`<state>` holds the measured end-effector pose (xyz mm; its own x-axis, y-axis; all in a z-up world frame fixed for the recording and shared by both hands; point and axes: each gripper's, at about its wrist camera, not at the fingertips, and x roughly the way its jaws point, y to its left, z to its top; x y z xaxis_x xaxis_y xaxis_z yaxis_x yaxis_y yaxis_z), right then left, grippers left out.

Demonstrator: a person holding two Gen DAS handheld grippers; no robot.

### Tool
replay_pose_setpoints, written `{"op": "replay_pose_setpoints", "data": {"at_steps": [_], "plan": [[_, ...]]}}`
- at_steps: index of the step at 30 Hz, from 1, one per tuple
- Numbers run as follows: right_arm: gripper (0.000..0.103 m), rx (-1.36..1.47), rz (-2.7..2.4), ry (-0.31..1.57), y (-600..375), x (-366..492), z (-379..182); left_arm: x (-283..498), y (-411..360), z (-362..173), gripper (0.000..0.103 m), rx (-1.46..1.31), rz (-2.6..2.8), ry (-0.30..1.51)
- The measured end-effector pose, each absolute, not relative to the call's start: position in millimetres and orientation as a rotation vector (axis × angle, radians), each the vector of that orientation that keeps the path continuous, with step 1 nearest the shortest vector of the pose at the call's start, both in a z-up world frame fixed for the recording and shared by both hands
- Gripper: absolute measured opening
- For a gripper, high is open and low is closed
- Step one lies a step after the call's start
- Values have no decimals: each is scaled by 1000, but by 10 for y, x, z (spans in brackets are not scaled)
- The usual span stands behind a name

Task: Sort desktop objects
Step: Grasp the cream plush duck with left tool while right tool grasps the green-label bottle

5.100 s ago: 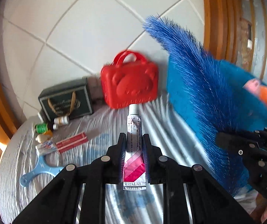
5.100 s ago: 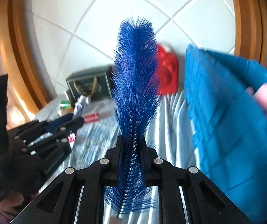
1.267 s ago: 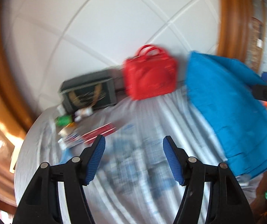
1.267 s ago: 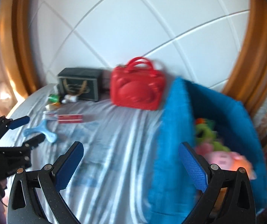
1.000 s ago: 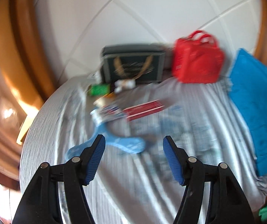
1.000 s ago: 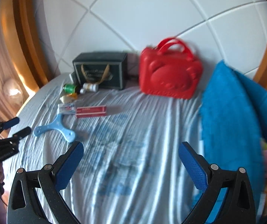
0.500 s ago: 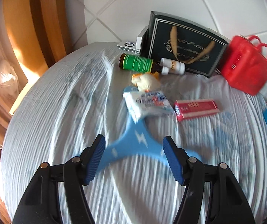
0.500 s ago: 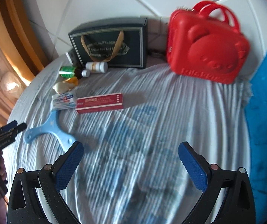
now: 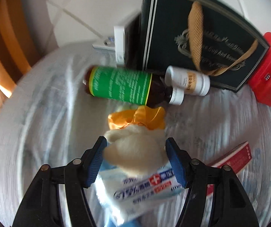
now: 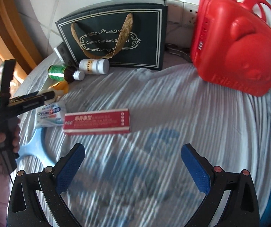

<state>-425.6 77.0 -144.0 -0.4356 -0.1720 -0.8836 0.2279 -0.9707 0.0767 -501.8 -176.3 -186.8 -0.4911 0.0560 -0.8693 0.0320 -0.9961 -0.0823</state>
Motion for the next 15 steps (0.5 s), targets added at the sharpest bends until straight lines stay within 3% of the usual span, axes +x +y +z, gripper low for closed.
{"op": "replay_pose_setpoints", "data": {"at_steps": [3,9,15], "plan": [[103,1490,-2457,131,602,-4427,-1465,-4953,-1841,-1862,43,-1522,2748,-111],[103,1276,-2335,300,-236,-4792,-1425,-4559,-2231,-1597,42,-1419,2902,-187],[101,1129,-2157,575,-1294,-5175,-1649,-4381,-2532,-1607,42,-1510,3058,-216]]}}
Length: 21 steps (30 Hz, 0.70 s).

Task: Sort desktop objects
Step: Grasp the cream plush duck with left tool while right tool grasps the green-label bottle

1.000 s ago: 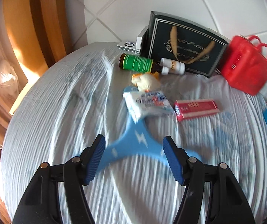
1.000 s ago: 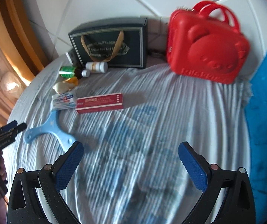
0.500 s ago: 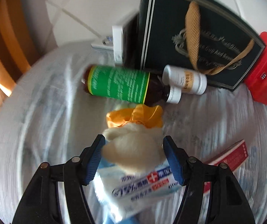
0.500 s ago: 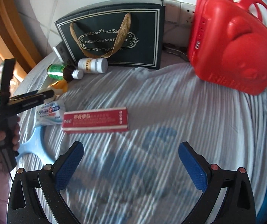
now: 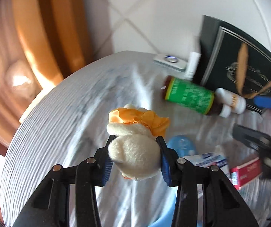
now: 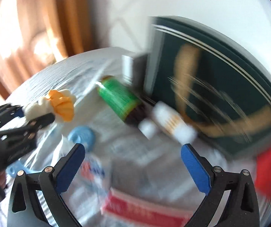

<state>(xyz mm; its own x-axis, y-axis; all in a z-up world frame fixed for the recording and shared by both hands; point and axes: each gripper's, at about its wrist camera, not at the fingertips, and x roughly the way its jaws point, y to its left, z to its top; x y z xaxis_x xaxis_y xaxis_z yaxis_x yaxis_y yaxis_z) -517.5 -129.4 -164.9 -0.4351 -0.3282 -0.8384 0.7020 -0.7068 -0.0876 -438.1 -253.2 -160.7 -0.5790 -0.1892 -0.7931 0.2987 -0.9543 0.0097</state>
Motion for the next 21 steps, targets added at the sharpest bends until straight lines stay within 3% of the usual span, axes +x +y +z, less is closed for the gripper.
{"op": "replay_pose_setpoints", "data": {"at_steps": [3,7,11,21], "plan": [[88,1092,-2114,704,-1621,-5357,-1831,-4339,-2642,-1662,42,1236,-2527,220],[84,1075,-2076,828,-1885,-5581,-2059,-4369,-2703,-1721,42,1224,-2510,248],[61,1112,-2059,908,-1970,-5683,-2295,-4345,-2683,-1748,42,1227,-2505,238],[56,1103,-2107,750,-1508,-5004,-1809,-3899,-2334,-1244,42,1127,-2608,188]]}}
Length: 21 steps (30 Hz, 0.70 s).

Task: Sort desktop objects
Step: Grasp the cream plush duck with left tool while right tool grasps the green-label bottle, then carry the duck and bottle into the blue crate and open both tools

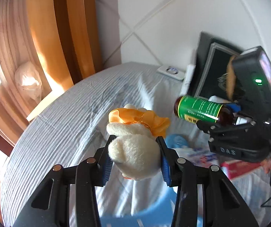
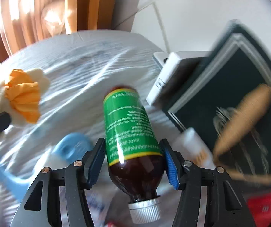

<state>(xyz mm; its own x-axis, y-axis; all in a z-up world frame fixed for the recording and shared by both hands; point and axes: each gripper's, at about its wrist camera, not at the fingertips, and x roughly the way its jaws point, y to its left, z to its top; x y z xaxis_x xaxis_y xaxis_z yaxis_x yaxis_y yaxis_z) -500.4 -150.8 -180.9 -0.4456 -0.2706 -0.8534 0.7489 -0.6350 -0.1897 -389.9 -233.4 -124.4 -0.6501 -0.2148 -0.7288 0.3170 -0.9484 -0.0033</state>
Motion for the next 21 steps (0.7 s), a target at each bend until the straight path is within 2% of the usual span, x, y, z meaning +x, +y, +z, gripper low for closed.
{"op": "replay_pose_setpoints", "data": {"at_steps": [8,21], "plan": [[53,1028,-2235,648,-900,-4071,-1044,-3294,-1870,-647,42,1061,-2744,182],[53,876,-2504,453,98,-2593,151,-2255,-1118,282,42,876,-2966,73]]}}
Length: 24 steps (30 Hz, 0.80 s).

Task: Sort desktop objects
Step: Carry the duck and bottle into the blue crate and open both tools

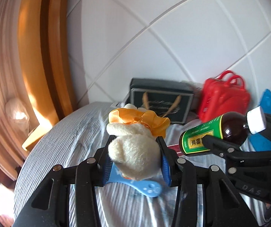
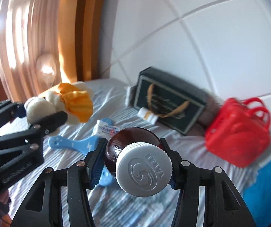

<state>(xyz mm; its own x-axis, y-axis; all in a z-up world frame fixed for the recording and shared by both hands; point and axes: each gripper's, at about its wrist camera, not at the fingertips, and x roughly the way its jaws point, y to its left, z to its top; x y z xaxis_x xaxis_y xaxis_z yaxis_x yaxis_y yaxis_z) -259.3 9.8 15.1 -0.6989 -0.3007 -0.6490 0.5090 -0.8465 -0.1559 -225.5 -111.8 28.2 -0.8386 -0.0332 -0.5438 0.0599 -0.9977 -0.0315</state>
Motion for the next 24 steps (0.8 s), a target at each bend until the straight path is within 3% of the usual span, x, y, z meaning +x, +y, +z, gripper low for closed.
{"op": "replay_pose_setpoints", "data": {"at_steps": [24], "plan": [[53,684,-3098,153,2635,-682,1383,-1205,1265,1096,42,707,-3455,-120]]}}
